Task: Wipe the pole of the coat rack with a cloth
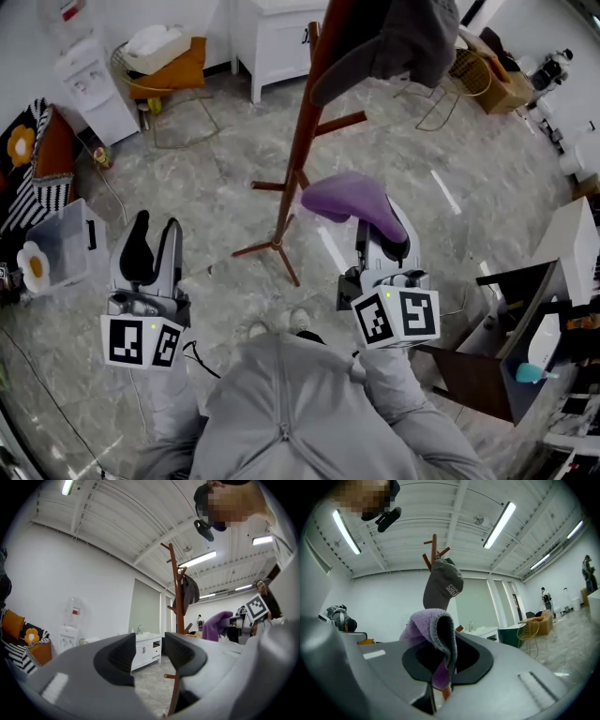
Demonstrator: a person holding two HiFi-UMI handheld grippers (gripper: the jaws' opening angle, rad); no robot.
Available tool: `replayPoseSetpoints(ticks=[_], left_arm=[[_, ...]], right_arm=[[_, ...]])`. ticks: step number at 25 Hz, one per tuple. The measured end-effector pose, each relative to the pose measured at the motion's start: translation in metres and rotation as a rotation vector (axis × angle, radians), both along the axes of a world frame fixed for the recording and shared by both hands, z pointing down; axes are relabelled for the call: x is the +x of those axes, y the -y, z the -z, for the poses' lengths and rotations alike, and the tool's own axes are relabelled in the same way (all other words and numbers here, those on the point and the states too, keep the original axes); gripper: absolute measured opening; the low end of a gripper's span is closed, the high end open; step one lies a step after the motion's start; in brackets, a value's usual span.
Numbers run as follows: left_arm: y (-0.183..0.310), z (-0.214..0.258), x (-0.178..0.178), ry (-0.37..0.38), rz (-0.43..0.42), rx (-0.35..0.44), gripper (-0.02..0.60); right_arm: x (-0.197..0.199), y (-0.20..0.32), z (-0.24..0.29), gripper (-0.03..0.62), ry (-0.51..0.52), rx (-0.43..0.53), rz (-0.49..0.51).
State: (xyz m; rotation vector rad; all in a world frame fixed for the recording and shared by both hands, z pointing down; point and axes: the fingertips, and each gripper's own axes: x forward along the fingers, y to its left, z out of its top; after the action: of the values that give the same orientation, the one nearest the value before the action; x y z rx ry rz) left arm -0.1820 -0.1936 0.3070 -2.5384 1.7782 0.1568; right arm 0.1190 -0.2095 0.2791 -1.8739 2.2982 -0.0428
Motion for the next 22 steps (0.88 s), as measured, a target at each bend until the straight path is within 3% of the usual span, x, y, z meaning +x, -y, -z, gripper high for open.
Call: replayPoseSetpoints(ticks=[13, 22], left_arm=[[0.018, 0.007, 0.053, -0.009, -0.097, 0.026, 0.206], [0.02, 0.012, 0.07, -0.004, -0.105, 0.039, 0.206]], right_arm=[[0.071, -0.019, -0.03, 0.031, -0.021, -0.057, -0.134], [0.087, -0.017, -0.036, 0.031, -0.023, -0.07, -0.141]])
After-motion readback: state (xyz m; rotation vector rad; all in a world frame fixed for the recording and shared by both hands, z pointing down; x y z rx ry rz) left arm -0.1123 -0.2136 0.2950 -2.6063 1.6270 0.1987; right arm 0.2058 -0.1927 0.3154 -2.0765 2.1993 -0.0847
